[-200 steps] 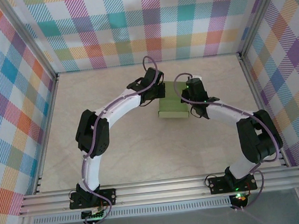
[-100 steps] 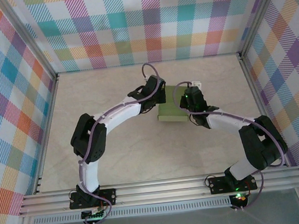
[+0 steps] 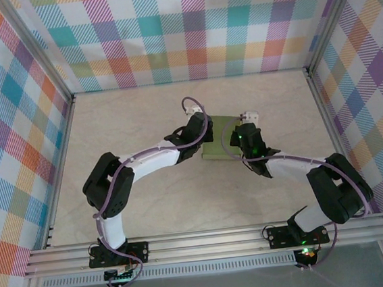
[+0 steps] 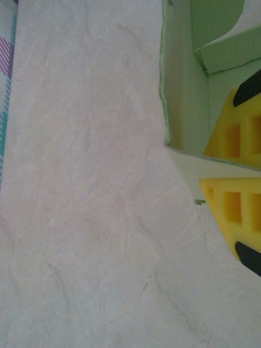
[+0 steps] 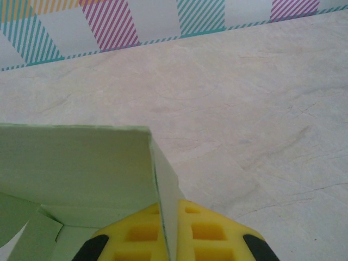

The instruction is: Fold the paper box

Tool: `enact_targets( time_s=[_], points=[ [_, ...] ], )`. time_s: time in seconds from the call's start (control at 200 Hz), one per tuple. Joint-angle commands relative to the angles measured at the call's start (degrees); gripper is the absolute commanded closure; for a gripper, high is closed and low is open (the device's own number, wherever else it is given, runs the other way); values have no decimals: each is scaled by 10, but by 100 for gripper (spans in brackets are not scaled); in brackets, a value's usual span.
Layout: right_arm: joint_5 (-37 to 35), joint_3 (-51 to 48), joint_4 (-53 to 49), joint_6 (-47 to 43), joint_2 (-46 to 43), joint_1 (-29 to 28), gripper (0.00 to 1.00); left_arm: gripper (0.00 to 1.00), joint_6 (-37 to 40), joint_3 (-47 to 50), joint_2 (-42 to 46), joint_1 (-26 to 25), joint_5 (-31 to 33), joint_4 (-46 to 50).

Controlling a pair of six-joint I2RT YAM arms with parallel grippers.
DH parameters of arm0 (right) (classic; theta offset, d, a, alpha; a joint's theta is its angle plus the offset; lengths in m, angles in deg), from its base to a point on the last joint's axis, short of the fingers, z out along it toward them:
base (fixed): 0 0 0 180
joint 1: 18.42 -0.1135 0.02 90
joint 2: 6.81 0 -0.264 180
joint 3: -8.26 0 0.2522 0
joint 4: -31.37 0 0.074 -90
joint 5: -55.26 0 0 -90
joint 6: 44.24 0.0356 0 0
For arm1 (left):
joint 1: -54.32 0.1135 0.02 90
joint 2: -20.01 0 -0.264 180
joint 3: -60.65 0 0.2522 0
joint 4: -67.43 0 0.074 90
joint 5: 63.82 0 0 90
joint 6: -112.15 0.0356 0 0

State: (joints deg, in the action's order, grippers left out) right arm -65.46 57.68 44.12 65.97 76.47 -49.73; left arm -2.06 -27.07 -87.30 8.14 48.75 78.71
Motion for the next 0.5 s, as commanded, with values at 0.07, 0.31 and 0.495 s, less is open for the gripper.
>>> enact_targets(
  time_s=[0.07,0.31,0.495],
  points=[
    [7,-16,77,-2,-15,-20,100,100,13,54,26,-31,7,-102],
    [3,-43,119,-7,-10,-31,100,100,27,103,27,-42,22,-174],
    [-9,-73,156,-7,-4,-46,100,100,39,135,26,-50,33,-224]
  ],
)
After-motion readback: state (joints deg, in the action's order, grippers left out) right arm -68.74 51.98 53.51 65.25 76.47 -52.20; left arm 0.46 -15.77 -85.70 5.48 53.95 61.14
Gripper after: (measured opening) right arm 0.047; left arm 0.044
